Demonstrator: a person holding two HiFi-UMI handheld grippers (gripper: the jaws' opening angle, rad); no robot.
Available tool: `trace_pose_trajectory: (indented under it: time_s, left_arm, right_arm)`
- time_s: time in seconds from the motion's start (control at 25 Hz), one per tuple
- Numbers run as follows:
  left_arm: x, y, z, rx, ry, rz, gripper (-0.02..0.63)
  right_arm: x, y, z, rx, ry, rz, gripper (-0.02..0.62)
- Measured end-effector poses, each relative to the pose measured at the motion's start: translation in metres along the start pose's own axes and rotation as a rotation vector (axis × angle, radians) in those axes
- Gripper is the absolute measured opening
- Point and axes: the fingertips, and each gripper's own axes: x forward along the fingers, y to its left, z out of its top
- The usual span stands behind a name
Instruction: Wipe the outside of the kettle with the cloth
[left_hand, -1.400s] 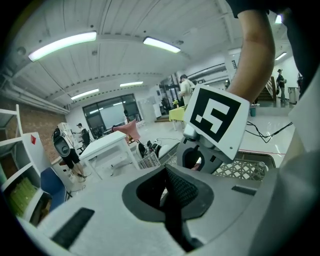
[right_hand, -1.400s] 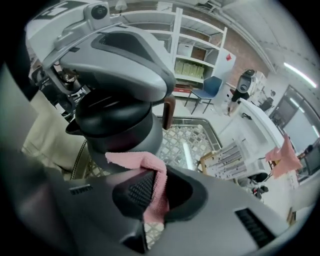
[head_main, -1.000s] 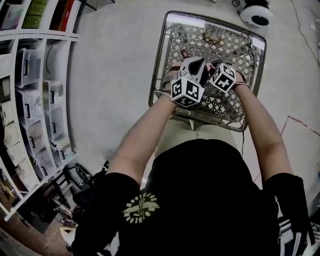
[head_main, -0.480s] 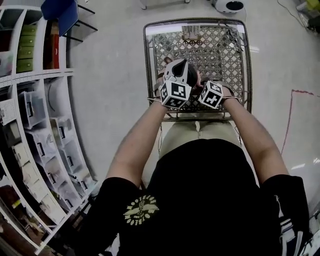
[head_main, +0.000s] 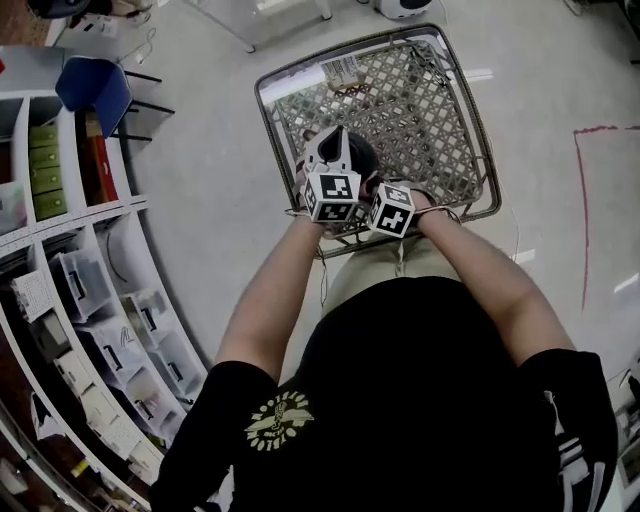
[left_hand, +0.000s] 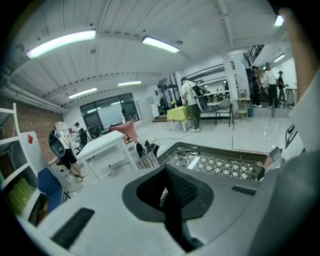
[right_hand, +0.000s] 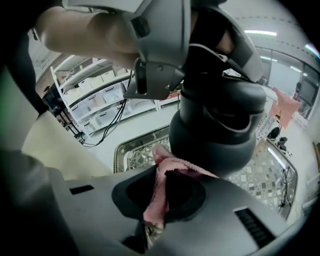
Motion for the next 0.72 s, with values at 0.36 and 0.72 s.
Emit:
trace_pose_trajectory:
  time_s: [0.36,0.72]
  left_arm:
    - [0.002,-0.006,-0.002,-0.010,-0.011,-0.022,0.006]
    - [0.005,-0.004,0.009,-0.015,-0.011,-0.007,0.006]
  right_arm:
    - [0.000,-0.036,-0.035,0.038,0.065,-0.044,0.031]
    - [-0.017,-0.109,-0.045,-0.098,0.149,-0.059,0.031]
